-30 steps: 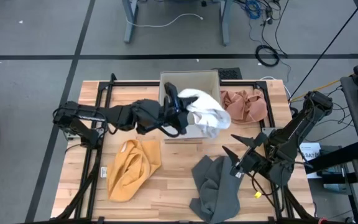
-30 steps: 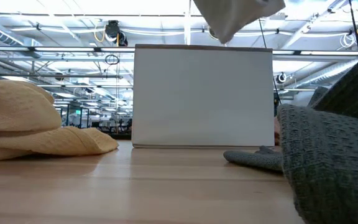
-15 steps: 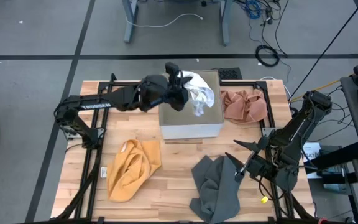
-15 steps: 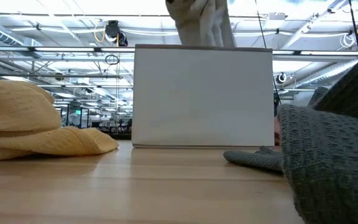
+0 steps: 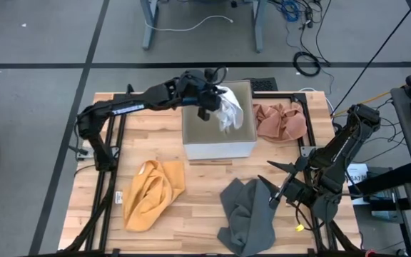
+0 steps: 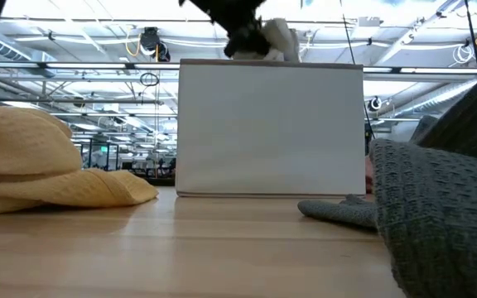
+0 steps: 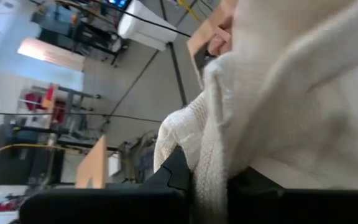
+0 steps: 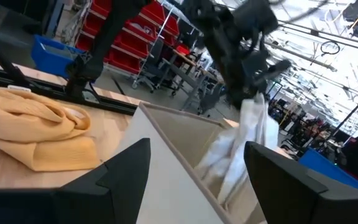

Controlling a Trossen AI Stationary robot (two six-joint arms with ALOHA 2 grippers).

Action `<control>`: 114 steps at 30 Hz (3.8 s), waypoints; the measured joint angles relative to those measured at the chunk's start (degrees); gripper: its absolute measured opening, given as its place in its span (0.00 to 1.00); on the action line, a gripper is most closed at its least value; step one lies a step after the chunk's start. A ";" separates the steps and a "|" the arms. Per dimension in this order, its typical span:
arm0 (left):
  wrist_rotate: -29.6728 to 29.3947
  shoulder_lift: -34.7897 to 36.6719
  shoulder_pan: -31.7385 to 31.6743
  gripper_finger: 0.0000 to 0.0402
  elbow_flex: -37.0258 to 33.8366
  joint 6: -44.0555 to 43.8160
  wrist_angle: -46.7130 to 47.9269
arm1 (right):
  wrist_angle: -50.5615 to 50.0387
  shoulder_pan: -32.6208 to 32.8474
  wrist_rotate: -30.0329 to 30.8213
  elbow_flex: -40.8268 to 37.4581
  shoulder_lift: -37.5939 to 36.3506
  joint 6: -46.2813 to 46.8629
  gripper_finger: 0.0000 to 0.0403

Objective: Fold towel
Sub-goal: Put the white towel with brown checkered lines into the laundry bin, then fold the gray towel

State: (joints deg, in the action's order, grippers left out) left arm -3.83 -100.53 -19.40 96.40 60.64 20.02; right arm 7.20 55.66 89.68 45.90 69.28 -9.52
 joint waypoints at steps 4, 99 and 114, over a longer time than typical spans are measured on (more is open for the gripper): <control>1.84 -3.75 -1.61 0.07 0.00 3.62 -1.39 | -1.35 -0.04 0.00 0.01 0.02 1.23 0.62; 0.77 -4.28 32.12 0.52 -32.70 -58.28 -26.02 | -58.19 2.22 -53.86 -0.03 9.70 78.64 0.62; 8.17 -16.83 30.17 0.52 -35.11 -63.98 -40.77 | -58.43 3.27 -60.31 -0.59 26.82 98.12 0.61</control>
State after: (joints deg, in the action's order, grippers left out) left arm 4.34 -117.36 10.77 61.29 -3.34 -20.75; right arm -51.23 58.93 29.36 45.31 96.10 88.60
